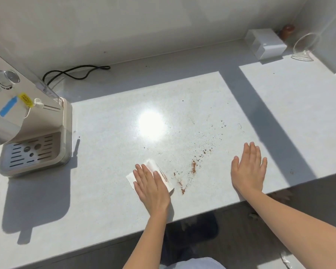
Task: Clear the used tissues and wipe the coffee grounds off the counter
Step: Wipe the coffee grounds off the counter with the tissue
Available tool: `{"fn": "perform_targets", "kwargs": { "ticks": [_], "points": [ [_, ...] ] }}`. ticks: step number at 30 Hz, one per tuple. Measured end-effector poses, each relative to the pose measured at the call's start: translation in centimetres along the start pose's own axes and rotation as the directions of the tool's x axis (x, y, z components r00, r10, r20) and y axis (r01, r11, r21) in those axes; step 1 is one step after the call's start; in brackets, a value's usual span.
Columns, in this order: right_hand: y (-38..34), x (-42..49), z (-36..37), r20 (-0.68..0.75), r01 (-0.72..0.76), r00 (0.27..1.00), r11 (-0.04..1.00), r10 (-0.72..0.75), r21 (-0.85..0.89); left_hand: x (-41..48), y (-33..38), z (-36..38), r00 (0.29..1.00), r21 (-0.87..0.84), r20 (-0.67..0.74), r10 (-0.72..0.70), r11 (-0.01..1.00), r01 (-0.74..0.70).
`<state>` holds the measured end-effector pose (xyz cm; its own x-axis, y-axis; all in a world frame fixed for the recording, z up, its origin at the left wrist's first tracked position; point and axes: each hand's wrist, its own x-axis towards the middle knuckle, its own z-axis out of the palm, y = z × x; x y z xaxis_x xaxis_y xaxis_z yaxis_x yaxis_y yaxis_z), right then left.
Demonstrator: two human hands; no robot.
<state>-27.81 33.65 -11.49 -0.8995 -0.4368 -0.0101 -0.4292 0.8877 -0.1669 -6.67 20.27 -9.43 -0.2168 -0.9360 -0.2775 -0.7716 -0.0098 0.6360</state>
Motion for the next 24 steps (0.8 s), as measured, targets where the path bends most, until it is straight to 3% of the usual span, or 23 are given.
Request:
{"fn": "perform_targets", "kwargs": {
  "ticks": [4, 10, 15, 20, 24],
  "points": [
    [0.0, -0.1, 0.0, -0.004, -0.004, 1.000, 1.000, 0.004, 0.014, 3.2, -3.5, -4.0, 0.998, 0.075, -0.065, 0.000, 0.997, 0.005],
    [-0.1, -0.1, 0.0, -0.007, -0.012, 1.000, 1.000, 0.012, 0.016, 9.8, -5.0, -7.6, 0.999, 0.230, 0.007, 0.051, 0.972, -0.051],
    [-0.2, -0.1, 0.0, -0.006, -0.012, 1.000, 1.000, 0.012, -0.007, 16.0, -3.6, -8.3, 0.965, 0.399, 0.154, 0.211, 0.881, -0.257],
    [-0.2, 0.0, 0.1, -0.007, -0.024, 1.000, 1.000, 0.024, -0.006, 18.9, -1.0, -7.1, 0.787, 0.398, 0.412, 0.458, 0.687, -0.608],
    [-0.2, 0.1, 0.1, -0.006, -0.031, 1.000, 0.999, 0.031, -0.010, 16.6, 0.4, -5.3, 0.540, 0.317, 0.625, 0.563, 0.449, -0.835]
  ]
}}
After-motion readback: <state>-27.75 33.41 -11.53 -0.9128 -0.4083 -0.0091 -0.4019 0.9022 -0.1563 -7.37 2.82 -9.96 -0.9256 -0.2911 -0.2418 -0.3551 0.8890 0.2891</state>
